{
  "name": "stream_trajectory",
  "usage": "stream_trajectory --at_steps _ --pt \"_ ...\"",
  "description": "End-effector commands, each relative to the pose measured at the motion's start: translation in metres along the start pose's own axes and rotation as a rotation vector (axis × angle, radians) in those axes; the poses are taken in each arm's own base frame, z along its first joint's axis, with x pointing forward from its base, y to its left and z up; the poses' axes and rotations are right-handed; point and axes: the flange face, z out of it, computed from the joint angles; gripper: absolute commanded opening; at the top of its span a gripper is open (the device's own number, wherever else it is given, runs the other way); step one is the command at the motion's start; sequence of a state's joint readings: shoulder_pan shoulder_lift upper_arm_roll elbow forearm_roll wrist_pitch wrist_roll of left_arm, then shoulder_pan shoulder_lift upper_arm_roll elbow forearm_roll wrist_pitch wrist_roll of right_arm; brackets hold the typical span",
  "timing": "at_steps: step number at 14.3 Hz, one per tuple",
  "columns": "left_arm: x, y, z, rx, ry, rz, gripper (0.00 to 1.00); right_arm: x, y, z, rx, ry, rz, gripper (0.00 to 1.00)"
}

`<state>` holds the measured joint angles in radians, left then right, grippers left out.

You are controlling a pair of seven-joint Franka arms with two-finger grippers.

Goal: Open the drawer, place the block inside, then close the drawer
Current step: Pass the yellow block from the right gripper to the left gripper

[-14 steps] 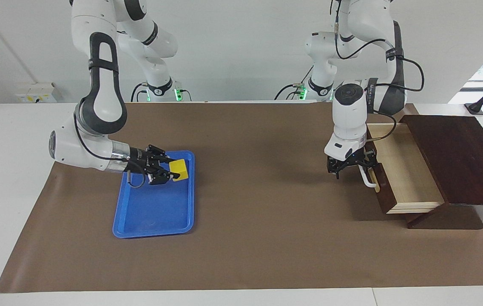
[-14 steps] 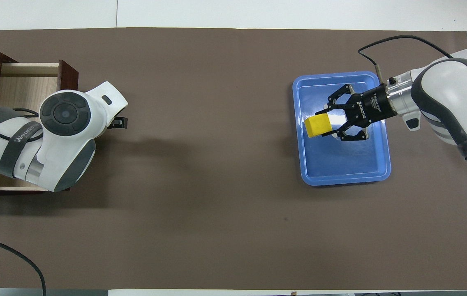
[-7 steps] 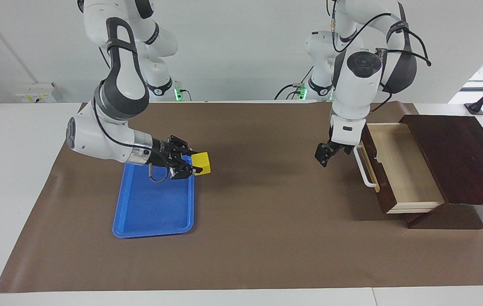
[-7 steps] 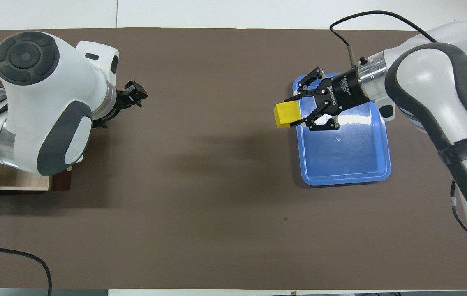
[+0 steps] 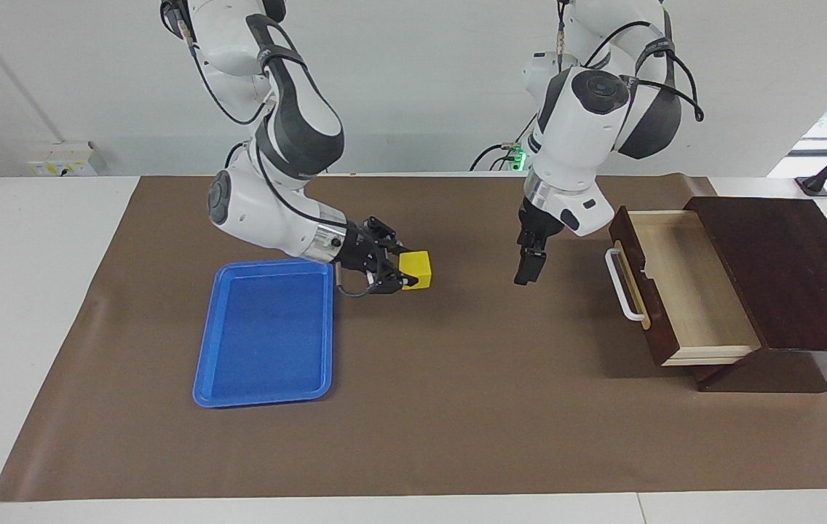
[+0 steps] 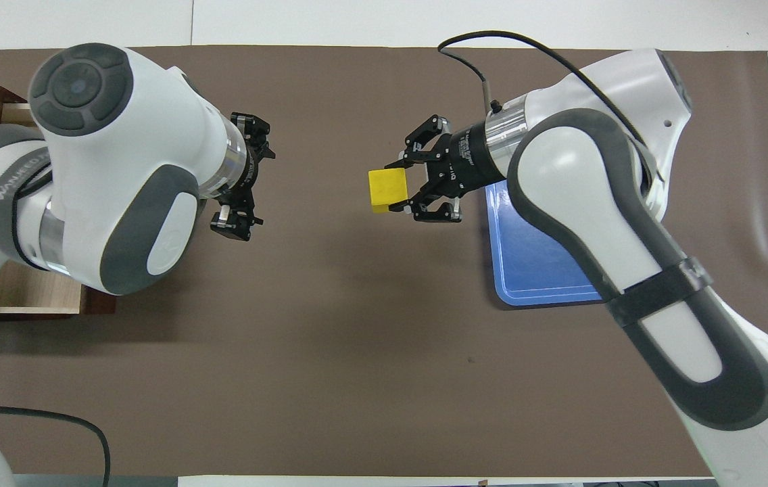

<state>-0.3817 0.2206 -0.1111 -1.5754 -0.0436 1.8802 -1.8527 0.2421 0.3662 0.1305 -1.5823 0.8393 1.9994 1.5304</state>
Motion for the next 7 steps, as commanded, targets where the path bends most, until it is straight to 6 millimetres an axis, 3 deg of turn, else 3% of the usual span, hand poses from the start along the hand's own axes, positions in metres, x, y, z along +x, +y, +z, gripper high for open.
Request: stream_trajectory --at_steps 1,4,7 --pt "-0.038 0.01 0.0 0.023 -0.019 -0.13 1.0 -0.012 0.001 0.01 0.011 -0.013 0.022 0.0" --pt "-0.051 0.009 0.005 -0.006 -0.034 -0.179 1.0 -0.025 0.007 0.024 0.02 -0.009 0.012 0.0" --pt "-0.069 0.005 0.008 -0.034 -0.045 -0.232 1.0 -0.025 0.007 0.024 0.021 -0.009 0.003 0.0"
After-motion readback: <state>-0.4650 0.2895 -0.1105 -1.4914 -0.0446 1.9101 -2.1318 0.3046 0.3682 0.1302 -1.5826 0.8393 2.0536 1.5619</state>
